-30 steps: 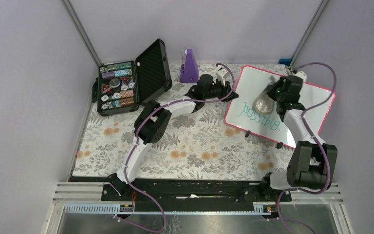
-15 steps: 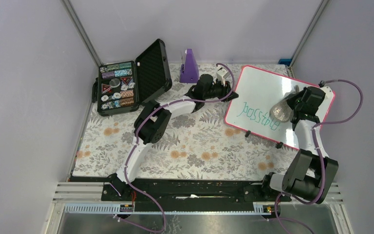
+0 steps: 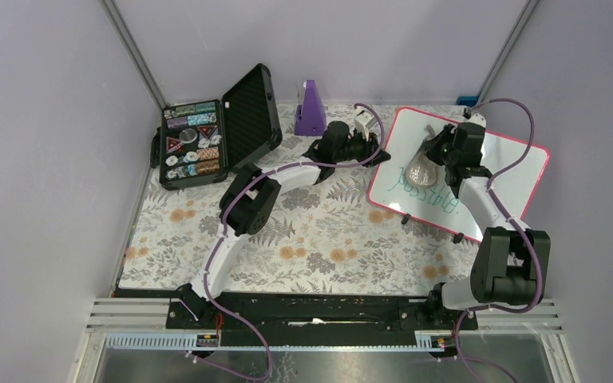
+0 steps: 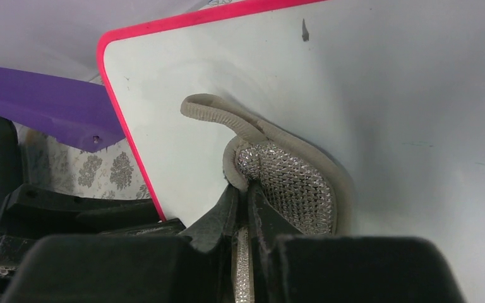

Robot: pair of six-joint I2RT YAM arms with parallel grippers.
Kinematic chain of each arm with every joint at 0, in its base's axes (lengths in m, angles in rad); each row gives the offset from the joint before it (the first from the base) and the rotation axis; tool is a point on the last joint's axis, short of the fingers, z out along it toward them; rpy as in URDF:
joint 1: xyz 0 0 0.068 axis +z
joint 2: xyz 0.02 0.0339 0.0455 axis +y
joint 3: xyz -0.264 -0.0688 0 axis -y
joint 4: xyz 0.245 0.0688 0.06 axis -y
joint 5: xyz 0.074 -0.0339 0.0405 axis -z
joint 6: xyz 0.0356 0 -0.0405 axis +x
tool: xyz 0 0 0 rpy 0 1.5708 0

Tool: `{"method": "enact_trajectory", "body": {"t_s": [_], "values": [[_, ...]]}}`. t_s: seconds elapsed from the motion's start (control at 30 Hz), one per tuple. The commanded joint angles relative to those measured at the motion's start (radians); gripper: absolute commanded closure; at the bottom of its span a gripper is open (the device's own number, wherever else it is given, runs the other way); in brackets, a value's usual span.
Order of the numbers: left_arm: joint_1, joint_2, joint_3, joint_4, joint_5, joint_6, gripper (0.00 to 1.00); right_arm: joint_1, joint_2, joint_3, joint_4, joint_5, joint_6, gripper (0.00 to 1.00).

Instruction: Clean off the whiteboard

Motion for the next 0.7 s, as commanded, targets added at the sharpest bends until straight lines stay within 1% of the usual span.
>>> {"method": "enact_trajectory", "body": {"t_s": [0.0,0.07,0.17,0.23,0.3,0.4,0.5,0.63,0.67], "values": [[0.001,-0.028,-0.017,-0.011,-0.041,0.072,1.00,-0.052,-0.025,0.005,0.031,-0.026,0.016,1.00],[0.000,-0.027,-0.017,-0.012,-0.043,0.073,1.00,-0.107,-0.060,-0.043,0.064,-0.035,0.050,1.00],[0.001,-0.027,-0.016,-0.014,-0.041,0.073,1.00,-0.204,-0.130,-0.139,0.049,0.068,0.143,1.00],[0.001,-0.027,-0.016,-0.015,-0.042,0.075,1.00,-0.279,-0.161,-0.191,0.035,0.104,0.206,1.00],[0.000,-0.030,-0.017,-0.017,-0.043,0.077,1.00,-0.299,-0.146,-0.188,-0.024,0.186,0.209,1.00],[0.000,-0.036,-0.023,-0.016,-0.049,0.082,1.00,-0.316,-0.151,-0.210,-0.031,0.199,0.238,1.00],[0.000,-0.036,-0.023,-0.017,-0.051,0.084,1.00,-0.322,-0.152,-0.195,-0.062,0.213,0.237,1.00],[0.001,-0.035,-0.022,-0.017,-0.048,0.084,1.00,-0.362,-0.161,-0.189,-0.131,0.293,0.275,1.00],[0.001,-0.038,-0.023,-0.018,-0.050,0.086,1.00,-0.373,-0.163,-0.184,-0.174,0.324,0.291,1.00]]}}
